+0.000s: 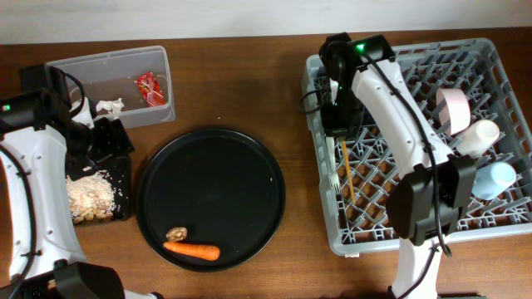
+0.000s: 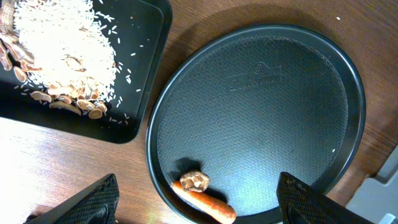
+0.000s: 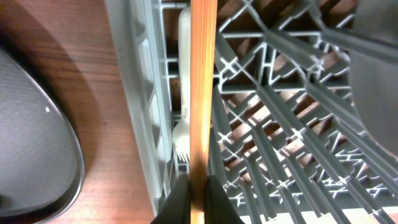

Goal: Sort waste into correct bins and load items into the dishwasher rack
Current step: 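Grasp the chopstick and place it upright in the rack, then reach the left gripper to the carrot and grasp it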

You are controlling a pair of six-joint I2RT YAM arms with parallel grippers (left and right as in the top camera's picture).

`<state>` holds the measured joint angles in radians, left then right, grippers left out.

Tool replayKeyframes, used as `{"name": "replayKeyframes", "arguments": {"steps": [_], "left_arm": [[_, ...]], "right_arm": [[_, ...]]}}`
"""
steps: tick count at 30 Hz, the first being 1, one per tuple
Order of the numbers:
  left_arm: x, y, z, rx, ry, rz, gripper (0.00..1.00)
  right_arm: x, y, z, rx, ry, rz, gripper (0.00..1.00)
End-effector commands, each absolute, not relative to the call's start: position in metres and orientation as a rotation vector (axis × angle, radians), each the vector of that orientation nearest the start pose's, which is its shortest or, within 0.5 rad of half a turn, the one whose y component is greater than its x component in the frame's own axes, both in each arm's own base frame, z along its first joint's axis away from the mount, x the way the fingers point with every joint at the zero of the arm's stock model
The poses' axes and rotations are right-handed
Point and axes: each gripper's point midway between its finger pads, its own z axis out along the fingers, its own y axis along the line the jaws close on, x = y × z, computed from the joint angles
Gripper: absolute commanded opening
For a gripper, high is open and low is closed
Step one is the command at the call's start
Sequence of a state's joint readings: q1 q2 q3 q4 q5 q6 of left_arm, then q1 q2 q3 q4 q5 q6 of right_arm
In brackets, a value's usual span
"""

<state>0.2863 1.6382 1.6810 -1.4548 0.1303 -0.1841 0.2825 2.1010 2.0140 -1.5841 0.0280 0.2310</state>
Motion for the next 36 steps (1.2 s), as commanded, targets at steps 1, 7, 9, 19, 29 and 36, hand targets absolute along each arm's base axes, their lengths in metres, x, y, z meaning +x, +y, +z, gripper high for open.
{"name": "replayKeyframes", "arguments": {"steps": [1, 7, 9, 19, 29, 36], "left_arm": [[0.312, 0.066, 0.208, -0.666, 2.890, -0.186, 0.80], [0.312, 0.066, 0.208, -0.666, 2.890, -0.186, 0.81], [0.312, 0.066, 0.208, -0.666, 2.890, -0.186, 0.81], [0.312, 0.066, 0.208, -0.666, 2.890, -0.186, 0.81], [0.310, 0.043, 0.202, -0.611, 2.937, -0.211, 0.81], [0.281, -0.027, 0.162, -0.642, 3.120, -0.213, 0.81]], "right_arm": [[0.362, 0.095, 0.122, -0.124, 3.230, -0.145, 0.04], [0.366, 0.095, 0.111, -0.145, 3.219, -0.140, 0.18], [0.366, 0.096, 0.111, -0.159, 3.215, -0.138, 0.22], [0.367, 0.087, 0.152, -0.069, 3.106, -0.094, 0.27], [0.305, -0.025, 0.256, 0.309, 2.933, 0.193, 0.79], [0.262, -0.057, 0.228, 0.558, 3.047, 0.210, 0.79]]}}
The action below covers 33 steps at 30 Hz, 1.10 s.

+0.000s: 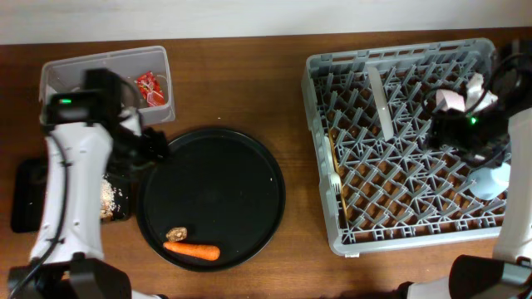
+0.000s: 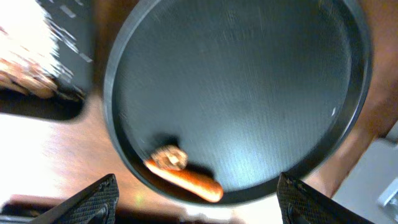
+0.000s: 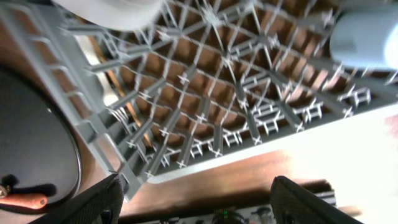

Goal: Sort waste into correct bins and load items into the dishwasher rack
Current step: 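Reach the left gripper to the carrot and grasp it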

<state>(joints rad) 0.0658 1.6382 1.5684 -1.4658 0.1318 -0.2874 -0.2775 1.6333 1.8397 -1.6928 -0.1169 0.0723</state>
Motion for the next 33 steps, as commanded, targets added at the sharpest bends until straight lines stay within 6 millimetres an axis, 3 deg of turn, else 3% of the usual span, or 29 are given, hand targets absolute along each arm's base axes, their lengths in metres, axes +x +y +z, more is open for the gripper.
{"name": "replayKeyframes", "arguments": {"steps": [1, 3, 6, 8, 12, 13, 17, 20, 21, 25, 33], "left_arm": [[0.275, -0.035, 0.157, -0.631, 3.145, -0.205, 0.81], [0.258, -0.053, 0.152, -0.599, 3.181, -0.176, 0.81], [0.248, -0.062, 0.154, -0.638, 3.141, -0.187, 0.81], [0.239, -0.065, 0.156, -0.698, 3.090, -0.207, 0.81], [0.218, -0.066, 0.148, -0.863, 2.990, -0.250, 0.82], [0.213, -0.065, 0.143, -0.917, 2.970, -0.256, 0.87], [0.194, -0.063, 0.115, -1.066, 2.957, -0.248, 0.87], [0.182, -0.075, 0.090, -1.162, 2.985, -0.305, 0.87], [0.178, -0.079, 0.083, -1.214, 2.984, -0.317, 0.92], [0.166, -0.081, 0.052, -1.472, 2.907, -0.297, 0.93], [0.164, -0.070, 0.021, -1.467, 2.851, -0.248, 0.93]], "right_arm": [[0.255, -0.057, 0.222, 0.572, 3.061, 0.214, 0.79], [0.232, -0.051, 0.199, 0.574, 3.039, 0.208, 0.80], [0.219, -0.044, 0.184, 0.551, 2.969, 0.213, 0.98], [0.215, -0.033, 0.180, 0.529, 2.914, 0.275, 0.99], [0.209, -0.031, 0.180, 0.519, 2.887, 0.271, 0.99], [0.209, -0.030, 0.180, 0.519, 2.886, 0.274, 0.99], [0.211, -0.028, 0.178, 0.520, 2.892, 0.299, 0.99], [0.212, -0.029, 0.178, 0.519, 2.891, 0.300, 0.99], [0.212, -0.029, 0.178, 0.519, 2.891, 0.299, 0.99], [0.212, -0.028, 0.178, 0.519, 2.891, 0.300, 0.99], [0.212, -0.028, 0.178, 0.519, 2.892, 0.300, 0.99]]}}
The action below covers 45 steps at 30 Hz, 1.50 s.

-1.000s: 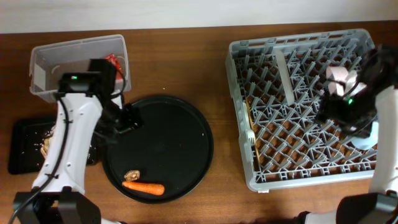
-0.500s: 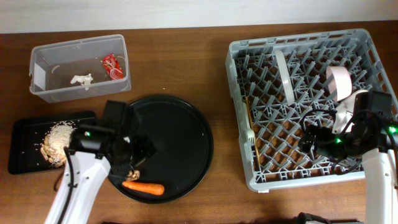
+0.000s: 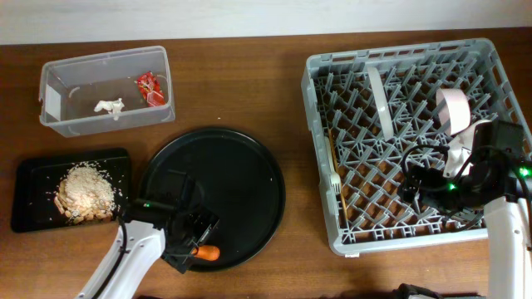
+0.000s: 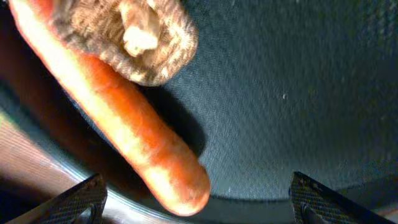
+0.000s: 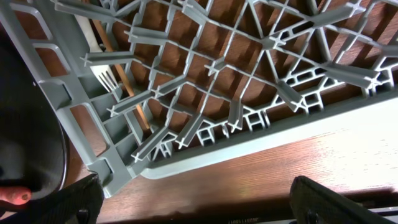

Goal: Sort waste into correct bins and load items into the dishwasher rack
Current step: 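Reach the left gripper to the carrot and grasp it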

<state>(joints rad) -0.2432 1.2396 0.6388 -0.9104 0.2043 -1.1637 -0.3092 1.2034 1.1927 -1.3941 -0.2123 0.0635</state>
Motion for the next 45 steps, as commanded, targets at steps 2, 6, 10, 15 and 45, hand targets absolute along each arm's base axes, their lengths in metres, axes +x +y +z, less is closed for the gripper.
{"name": "replayKeyframes", "arguments": {"steps": [2, 6, 10, 15, 45], "left_arm": [[0.164, -0.069, 0.014, -1.465, 2.839, -0.248, 0.93], [0.174, -0.065, 0.004, -1.429, 2.779, -0.257, 0.89], [0.182, -0.065, 0.005, -1.412, 2.751, -0.278, 0.61], [0.183, -0.062, 0.005, -1.409, 2.740, -0.250, 0.44], [0.214, -0.066, 0.023, -1.281, 2.673, -0.335, 0.29]], "right_arm": [[0.212, -0.028, 0.178, 0.520, 2.892, 0.300, 0.99], [0.212, -0.028, 0.178, 0.520, 2.893, 0.300, 0.99], [0.212, -0.028, 0.178, 0.520, 2.892, 0.299, 0.99], [0.211, -0.028, 0.178, 0.520, 2.893, 0.300, 0.99], [0.209, -0.028, 0.177, 0.523, 2.903, 0.302, 0.99]]}}
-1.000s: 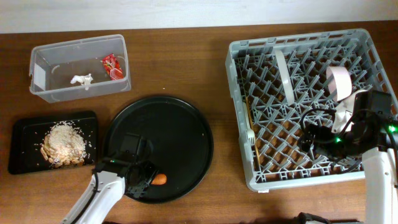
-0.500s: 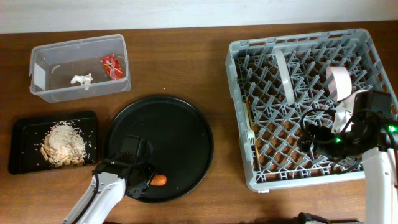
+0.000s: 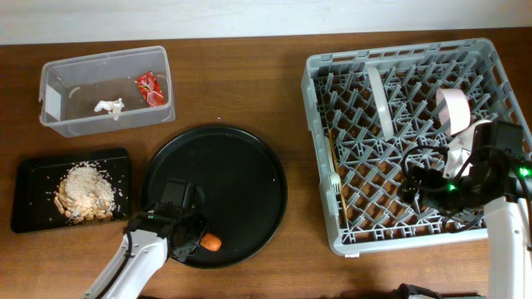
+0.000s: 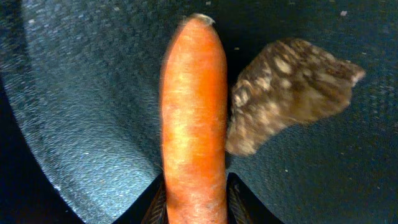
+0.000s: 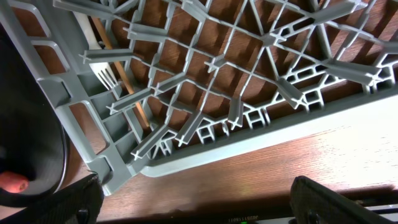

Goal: Sort waste into correct bins and load items into the dishwasher rack
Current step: 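Reach the left gripper to the carrot and grasp it, then carry the carrot with the left gripper onto the black rice tray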

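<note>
An orange carrot [image 4: 193, 118] lies on the black round plate [image 3: 224, 183] near its front edge, and my left gripper [image 4: 194, 198] is shut on it. A brown food lump [image 4: 289, 87] touches the carrot's right side. In the overhead view the left gripper [image 3: 187, 237] covers most of the carrot [image 3: 213, 242]; only its tip shows. My right gripper [image 3: 424, 187] hangs open over the front right part of the grey dish rack [image 3: 399, 239], holding nothing. A fork and a wooden chopstick [image 3: 337, 178] lie in the rack's left column.
A clear bin [image 3: 50, 100] with a red wrapper and white scrap stands at the back left. A black tray [image 3: 33, 208] of rice and scraps sits left of the plate. A pink cup [image 3: 453, 108] and a white cup [image 3: 475, 133] stand on the rack's right side.
My left gripper was open low over the carrot and the lump; now it is shut on the carrot. The right arm has not moved.
My right gripper held the chopstick at the rack's left column while the left hung open over the rice tray. Then the chopstick lay in the rack, the right gripper open further right. The left gripper was then over the carrot and now grips it.
</note>
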You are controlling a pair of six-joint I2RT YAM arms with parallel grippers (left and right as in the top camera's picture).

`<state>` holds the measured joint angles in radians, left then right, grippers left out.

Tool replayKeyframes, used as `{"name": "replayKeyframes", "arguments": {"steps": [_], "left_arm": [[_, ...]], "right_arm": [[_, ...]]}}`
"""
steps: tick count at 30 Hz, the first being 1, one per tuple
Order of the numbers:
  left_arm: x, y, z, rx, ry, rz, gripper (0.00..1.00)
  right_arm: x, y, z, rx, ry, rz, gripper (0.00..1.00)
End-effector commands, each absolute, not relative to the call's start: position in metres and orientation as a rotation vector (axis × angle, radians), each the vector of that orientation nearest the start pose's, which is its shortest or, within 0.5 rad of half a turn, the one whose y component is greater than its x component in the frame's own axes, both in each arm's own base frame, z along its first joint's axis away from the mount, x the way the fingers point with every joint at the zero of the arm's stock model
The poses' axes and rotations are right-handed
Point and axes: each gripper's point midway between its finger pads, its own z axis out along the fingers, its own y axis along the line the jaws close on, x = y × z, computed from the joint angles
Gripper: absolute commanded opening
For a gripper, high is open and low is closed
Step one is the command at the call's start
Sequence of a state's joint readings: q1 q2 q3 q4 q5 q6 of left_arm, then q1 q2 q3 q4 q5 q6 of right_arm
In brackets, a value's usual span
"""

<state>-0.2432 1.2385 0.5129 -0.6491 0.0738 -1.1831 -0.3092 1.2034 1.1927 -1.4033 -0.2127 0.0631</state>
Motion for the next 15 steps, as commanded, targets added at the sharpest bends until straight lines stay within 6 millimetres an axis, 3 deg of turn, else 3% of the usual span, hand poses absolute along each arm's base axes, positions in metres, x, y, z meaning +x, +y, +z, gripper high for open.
{"name": "replayKeyframes", "arguments": {"steps": [1, 9, 15], "left_arm": [[0.217, -0.067, 0.027, -1.275, 2.663, -0.348, 0.29], [0.251, -0.072, 0.078, -1.120, 2.562, -0.438, 0.29], [0.283, -0.056, 0.127, -0.846, 2.498, -0.325, 0.26]], "right_arm": [[0.209, -0.028, 0.177, 0.523, 2.903, 0.302, 0.99], [0.209, -0.028, 0.177, 0.523, 2.903, 0.302, 0.99], [0.209, -0.028, 0.177, 0.523, 2.903, 0.302, 0.99]]}}
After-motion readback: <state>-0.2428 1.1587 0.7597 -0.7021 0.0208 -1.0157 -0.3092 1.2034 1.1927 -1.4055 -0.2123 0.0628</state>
